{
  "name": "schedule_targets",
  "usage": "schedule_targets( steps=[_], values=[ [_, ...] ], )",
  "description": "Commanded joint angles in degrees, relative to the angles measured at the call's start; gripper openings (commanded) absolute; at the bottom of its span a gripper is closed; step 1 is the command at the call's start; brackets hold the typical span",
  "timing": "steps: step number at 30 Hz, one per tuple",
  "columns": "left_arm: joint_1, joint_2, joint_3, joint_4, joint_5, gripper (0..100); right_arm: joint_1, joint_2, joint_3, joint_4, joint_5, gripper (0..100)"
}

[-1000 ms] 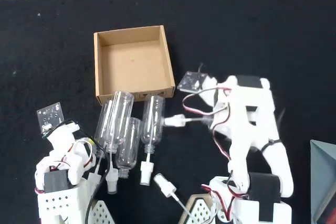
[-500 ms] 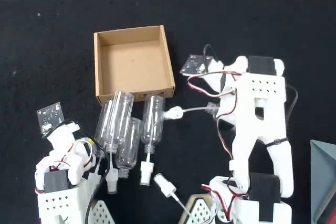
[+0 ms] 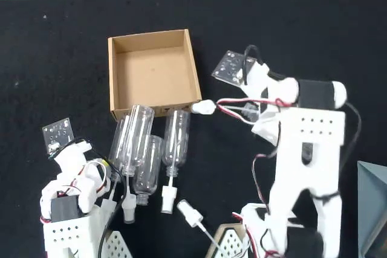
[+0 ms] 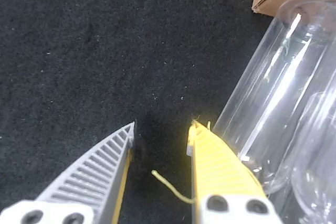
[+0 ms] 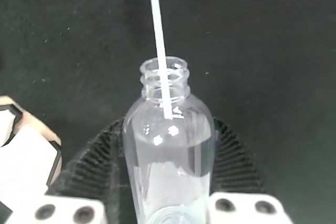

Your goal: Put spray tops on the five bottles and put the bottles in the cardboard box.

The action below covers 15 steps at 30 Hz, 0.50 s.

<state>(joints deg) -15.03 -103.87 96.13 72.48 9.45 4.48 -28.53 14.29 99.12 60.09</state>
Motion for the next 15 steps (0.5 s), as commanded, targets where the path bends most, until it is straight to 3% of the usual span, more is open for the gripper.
schedule_targets(
  steps=[1,10,15],
  values=[
    [0.3,-0.4,1.3,0.4,-0.5,15,1.3,-4.8,-3.9,1.7,-1.8,11.3],
    [0.3,-0.4,1.3,0.4,-0.5,15,1.7,-9.3,-3.6,1.8,-6.5,11.3],
    [0.3,-0.4,1.3,0.4,-0.5,15,-1.8,-12.5,3.8,1.8,-6.6,11.3]
  ],
)
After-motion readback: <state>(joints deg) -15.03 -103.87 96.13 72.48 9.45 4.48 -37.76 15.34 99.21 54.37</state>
